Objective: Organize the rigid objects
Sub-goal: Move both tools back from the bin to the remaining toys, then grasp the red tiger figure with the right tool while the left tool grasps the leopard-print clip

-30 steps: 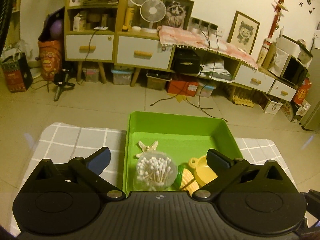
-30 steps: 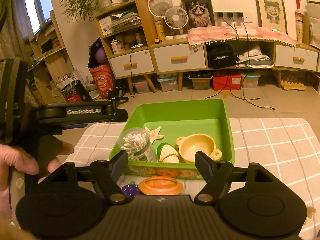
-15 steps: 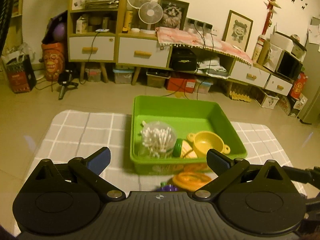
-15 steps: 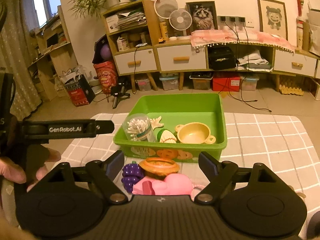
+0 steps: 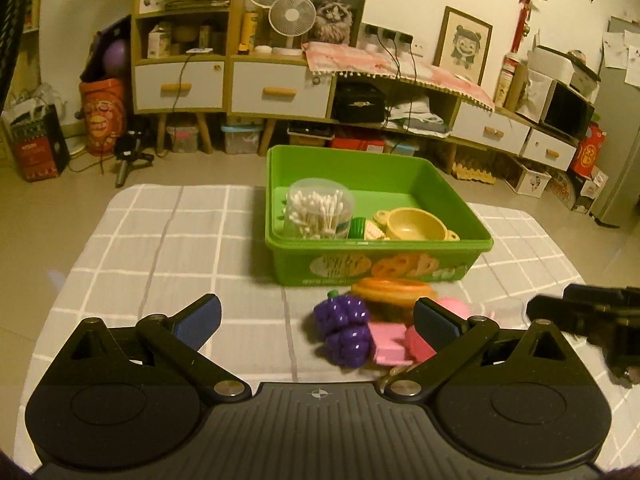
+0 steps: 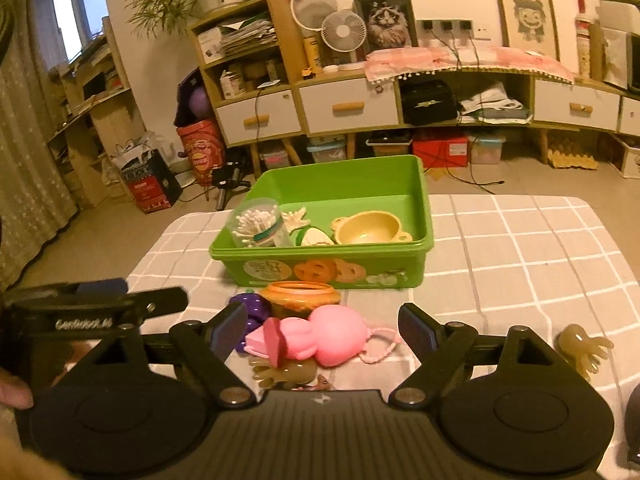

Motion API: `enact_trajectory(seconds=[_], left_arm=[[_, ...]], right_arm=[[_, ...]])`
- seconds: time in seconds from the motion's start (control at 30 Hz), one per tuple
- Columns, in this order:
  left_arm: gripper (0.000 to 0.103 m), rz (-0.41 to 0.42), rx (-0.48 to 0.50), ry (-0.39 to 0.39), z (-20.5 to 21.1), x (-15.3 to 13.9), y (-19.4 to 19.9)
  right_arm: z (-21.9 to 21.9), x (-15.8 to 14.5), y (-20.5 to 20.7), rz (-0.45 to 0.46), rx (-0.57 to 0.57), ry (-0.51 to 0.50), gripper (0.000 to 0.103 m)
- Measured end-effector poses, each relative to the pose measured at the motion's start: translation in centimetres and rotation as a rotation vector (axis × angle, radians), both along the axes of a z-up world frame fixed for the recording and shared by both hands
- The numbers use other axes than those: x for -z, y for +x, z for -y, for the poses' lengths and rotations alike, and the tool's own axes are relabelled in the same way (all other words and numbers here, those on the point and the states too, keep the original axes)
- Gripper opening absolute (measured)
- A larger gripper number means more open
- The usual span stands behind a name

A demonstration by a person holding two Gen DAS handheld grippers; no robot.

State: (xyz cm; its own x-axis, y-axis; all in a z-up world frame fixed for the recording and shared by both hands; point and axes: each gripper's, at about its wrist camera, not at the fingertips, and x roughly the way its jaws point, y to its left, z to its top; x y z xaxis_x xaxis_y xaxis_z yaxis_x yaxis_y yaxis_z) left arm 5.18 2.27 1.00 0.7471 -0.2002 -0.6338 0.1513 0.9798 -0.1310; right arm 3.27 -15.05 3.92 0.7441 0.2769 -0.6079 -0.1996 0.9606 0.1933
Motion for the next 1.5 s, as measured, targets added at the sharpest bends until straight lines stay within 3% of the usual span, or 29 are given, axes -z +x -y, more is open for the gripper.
enact_trajectory(seconds=[0.3, 0.73, 0.93, 1.1, 1.17, 1.23, 1.3, 1.5], left_arm=[[0.101, -0.002, 0.038, -0.014, -0.2, 1.7, -1.4], [0.101, -0.02, 0.132, 0.039, 1.5, 4.0, -3.0], [0.101, -0.025, 0.215, 0.037, 3.3, 4.5, -4.2], [0.096, -0.033, 0.315, -0.013, 4.8, 4.7, -5.2], [0.09, -0.032, 0.347, -0.028, 5.5, 4.9, -5.5], [0.085, -0.038, 0.38, -0.031, 6.2, 5.2, -5.6], [0.079, -0.043, 0.404, -0.026, 6.9, 5.7, -5.8], [0.07, -0.057, 0.417, -0.028, 7.4, 7.0, -5.7]], right_arm=[[-0.3, 1.2, -1.1, 0.041, -0.027, -0.071, 0.061], [0.6, 3.5, -1.5, -0.048, -0.02, -0.088, 0.061], [1.1, 3.7, -1.2, -0.1, 0.013, -0.083, 0.061], [1.8, 3.6, -1.2, -0.112, 0.021, -0.038, 0.06], [1.9, 3.5, -1.2, -0.112, 0.004, 0.004, 0.055], [1.9, 3.6, -1.1, -0.119, -0.027, 0.056, 0.042], [1.5, 3.6, -1.1, -0.118, -0.063, 0.083, 0.038], [-0.8, 3.8, -1.6, -0.08, -0.172, 0.036, 0.028]])
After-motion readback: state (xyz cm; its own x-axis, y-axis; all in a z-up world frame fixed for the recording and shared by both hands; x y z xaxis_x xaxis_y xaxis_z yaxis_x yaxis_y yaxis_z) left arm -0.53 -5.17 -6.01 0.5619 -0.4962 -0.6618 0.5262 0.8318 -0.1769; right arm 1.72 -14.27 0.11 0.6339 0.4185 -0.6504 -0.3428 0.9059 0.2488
